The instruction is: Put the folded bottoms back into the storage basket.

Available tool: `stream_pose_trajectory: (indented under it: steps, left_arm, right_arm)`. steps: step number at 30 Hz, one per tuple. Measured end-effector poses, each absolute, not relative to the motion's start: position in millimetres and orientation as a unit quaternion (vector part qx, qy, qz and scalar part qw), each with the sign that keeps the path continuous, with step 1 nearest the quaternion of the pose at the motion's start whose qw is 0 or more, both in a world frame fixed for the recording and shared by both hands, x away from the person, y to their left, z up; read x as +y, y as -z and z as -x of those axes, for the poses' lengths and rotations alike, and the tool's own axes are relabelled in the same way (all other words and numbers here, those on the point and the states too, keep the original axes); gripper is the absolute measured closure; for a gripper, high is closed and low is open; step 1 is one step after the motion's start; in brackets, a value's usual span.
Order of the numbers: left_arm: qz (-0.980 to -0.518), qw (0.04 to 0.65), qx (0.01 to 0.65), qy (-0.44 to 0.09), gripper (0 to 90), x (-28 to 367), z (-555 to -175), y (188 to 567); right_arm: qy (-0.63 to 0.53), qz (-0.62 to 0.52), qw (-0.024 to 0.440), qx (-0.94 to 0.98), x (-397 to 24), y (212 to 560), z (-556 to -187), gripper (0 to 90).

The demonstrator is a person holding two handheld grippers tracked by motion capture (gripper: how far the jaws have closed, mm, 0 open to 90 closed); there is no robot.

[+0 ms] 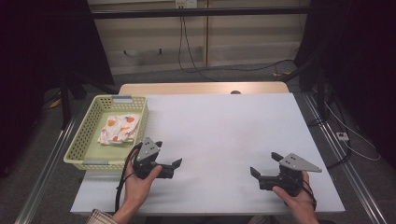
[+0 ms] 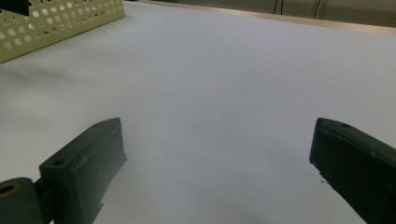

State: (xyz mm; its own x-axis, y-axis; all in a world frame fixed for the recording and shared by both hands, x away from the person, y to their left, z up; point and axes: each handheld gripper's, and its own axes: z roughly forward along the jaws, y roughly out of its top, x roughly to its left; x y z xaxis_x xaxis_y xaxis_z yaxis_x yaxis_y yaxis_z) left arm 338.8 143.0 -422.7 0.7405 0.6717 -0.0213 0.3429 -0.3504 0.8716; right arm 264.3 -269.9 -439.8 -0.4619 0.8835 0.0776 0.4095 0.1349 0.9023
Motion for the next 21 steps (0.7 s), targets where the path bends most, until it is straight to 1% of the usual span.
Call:
stream_pose_trajectory:
  steps: [4, 9, 11, 15, 21]
  left_arm:
    - [-0.797, 0.482, 0.324, -0.165, 5.8, 146.1, -336.7, 426.1]
    - [-0.800, 0.475, 0.317, -0.184, 5.6, 147.8, -334.8, 432.3]
    - [-0.801, 0.475, 0.317, -0.177, 5.5, 147.5, -333.9, 434.3]
    - [-0.799, 0.478, 0.316, -0.184, 5.5, 146.6, -333.7, 434.5]
    - [-0.800, 0.478, 0.318, -0.177, 5.5, 145.0, -335.3, 436.4]
  right_arm:
    - [-0.473, -0.457, 0.249, 0.711, -270.2, 440.0, -264.4, 3.2]
    - [-0.473, -0.457, 0.251, 0.710, -270.7, 440.1, -264.0, 3.2]
    - [-0.472, -0.459, 0.251, 0.710, -270.9, 439.9, -263.8, 3.2]
    - [-0.473, -0.459, 0.251, 0.709, -270.8, 439.8, -262.9, 3.2]
    - [-0.474, -0.464, 0.250, 0.706, -272.2, 440.2, -263.6, 3.3]
